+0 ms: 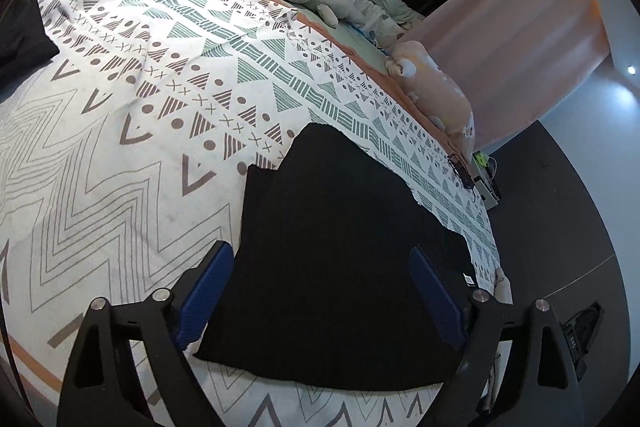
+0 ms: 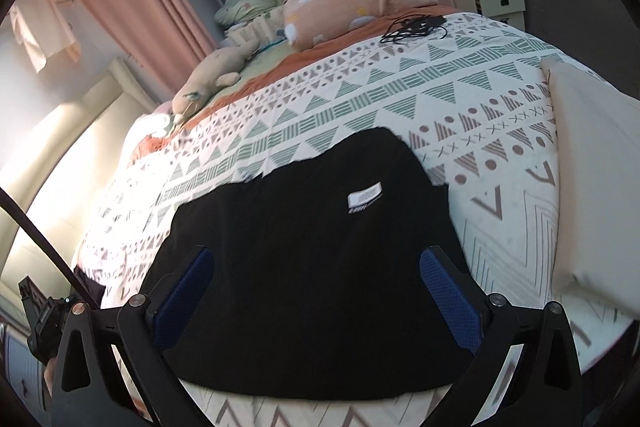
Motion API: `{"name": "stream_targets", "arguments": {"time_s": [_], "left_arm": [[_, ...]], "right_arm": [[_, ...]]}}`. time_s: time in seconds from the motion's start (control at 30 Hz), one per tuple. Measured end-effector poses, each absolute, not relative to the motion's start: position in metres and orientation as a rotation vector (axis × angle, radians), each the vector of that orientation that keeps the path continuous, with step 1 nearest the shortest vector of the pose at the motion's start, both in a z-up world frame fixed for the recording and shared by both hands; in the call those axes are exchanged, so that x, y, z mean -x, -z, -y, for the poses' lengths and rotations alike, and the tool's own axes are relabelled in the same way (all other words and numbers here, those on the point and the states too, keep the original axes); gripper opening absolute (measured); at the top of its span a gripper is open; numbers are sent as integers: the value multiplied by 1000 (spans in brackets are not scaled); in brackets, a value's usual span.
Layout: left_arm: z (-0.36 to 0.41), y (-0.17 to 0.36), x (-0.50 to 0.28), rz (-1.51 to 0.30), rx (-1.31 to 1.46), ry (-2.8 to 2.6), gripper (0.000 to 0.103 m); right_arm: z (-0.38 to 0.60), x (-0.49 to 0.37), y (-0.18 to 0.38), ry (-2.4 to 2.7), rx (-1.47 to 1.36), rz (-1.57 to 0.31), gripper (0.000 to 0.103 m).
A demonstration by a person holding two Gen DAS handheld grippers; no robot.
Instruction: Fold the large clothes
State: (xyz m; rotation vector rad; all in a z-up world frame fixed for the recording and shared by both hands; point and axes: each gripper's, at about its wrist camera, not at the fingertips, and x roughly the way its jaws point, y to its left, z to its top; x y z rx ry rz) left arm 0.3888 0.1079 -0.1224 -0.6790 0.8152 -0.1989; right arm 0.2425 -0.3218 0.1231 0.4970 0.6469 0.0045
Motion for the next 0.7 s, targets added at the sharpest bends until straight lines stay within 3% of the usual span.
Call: {"name": "stream_targets", "arguments": {"time_s": [0.23,0.37,0.7], "left_arm": [[-120,142,-358,-842,733,212,86],[-125,160,-345,-881,768,207,80],[-118,182,-330,-898,771,185,77]], "right_arm": [[279,-216,-135,-9,-428,-680,103],[254,-210,-137,-19,-399,-705,103],[187,-216,-117,-58,-265,-838,98]]}}
